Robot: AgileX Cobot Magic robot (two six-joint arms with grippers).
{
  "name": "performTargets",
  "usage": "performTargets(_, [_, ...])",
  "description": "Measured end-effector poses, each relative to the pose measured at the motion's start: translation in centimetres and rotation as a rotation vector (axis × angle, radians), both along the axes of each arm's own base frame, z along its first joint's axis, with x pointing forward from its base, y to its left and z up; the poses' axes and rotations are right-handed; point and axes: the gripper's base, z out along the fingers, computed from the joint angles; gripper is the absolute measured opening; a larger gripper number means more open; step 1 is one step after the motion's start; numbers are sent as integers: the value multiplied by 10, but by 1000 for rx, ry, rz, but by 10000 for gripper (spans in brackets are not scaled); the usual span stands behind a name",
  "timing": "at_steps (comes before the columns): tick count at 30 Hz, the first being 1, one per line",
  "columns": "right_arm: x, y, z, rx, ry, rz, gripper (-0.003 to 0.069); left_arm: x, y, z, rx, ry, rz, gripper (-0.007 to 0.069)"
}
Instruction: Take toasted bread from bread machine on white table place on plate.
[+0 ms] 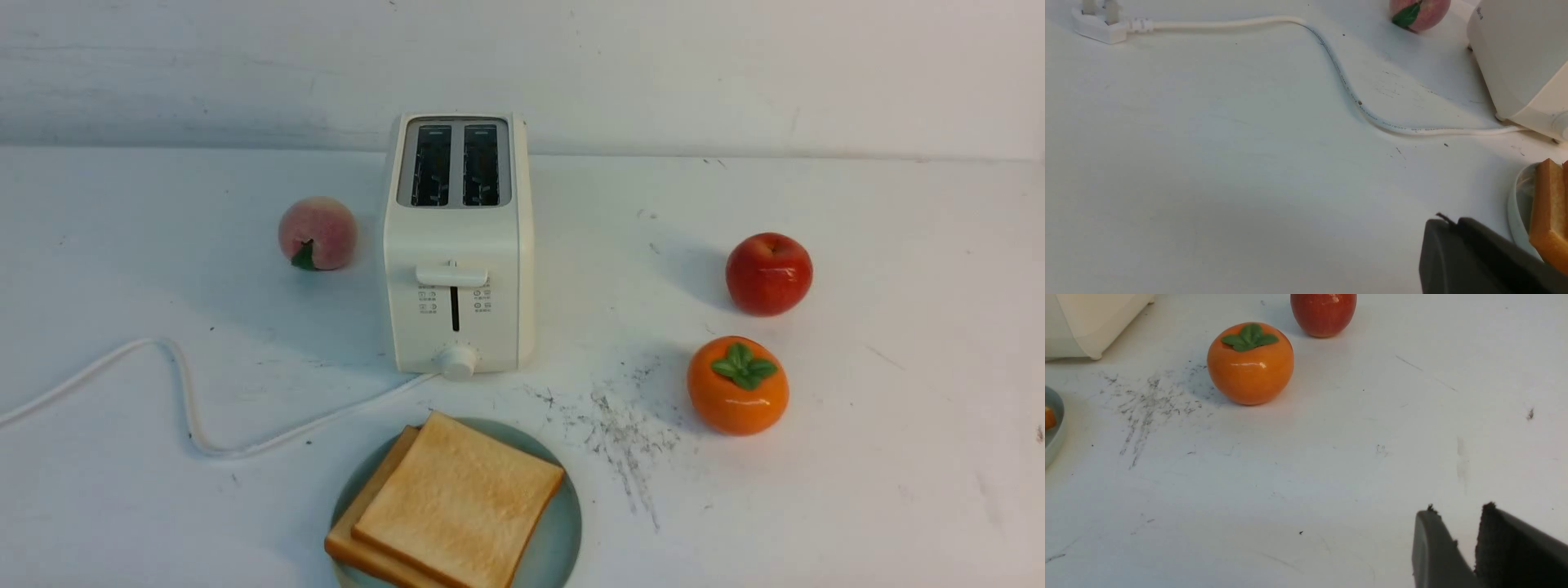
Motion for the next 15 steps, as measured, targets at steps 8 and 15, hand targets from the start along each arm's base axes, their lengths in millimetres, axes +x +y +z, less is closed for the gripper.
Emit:
performTargets(8, [0,0,0,0,0,0,188,0,0,0,0,0,0,27])
performTargets(15, [0,0,0,0,0,0,188,0,0,0,0,0,0,28])
